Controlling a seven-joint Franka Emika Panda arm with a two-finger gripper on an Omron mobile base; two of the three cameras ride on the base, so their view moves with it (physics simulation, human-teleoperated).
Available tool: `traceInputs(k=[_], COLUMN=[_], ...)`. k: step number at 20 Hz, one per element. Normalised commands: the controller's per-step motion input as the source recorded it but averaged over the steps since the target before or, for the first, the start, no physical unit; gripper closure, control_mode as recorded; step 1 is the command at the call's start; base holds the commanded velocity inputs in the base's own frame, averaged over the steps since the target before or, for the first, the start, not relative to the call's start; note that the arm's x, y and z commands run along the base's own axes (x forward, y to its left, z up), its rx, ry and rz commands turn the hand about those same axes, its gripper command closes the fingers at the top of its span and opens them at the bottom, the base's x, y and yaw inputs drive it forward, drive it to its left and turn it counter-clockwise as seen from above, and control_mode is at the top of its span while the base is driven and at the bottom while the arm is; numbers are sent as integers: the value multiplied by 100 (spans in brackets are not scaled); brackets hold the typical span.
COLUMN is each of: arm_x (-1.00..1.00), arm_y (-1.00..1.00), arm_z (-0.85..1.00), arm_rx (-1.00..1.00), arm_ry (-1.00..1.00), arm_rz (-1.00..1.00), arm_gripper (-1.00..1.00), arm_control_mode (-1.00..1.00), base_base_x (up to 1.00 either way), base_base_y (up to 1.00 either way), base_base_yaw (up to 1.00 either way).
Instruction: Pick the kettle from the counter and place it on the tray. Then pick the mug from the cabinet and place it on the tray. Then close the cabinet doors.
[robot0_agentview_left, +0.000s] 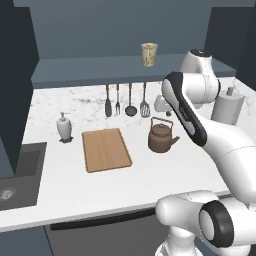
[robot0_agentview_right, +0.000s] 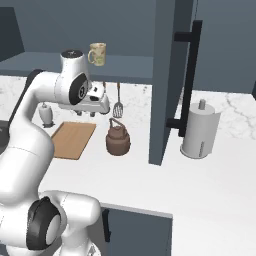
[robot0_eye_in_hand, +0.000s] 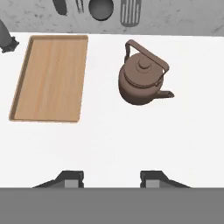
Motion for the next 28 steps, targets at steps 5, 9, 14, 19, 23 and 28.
traceInputs(k=[5, 9, 14, 19, 23, 28], arm_x=[-3, -19, -30, -5, 21, 50], arm_y=[0, -11, -38, -35, -27, -28], arm_z=[-3, -28, -39, -46, -34, -15], arm_rx=[-2, -12, -4, -8, 0, 4], arm_ry=[0, 0, -8, -1, -2, -8], arm_rz=[0, 1, 13, 21, 16, 18], arm_gripper=[-100, -100, -100, -100, -100, -100], arm_control_mode=[-100, -100, -100, -100, -100, -100], base_base_x=[0, 0, 0, 0, 0, 0], base_base_y=[0, 0, 0, 0, 0, 0], base_base_yaw=[0, 0, 0, 0, 0, 0])
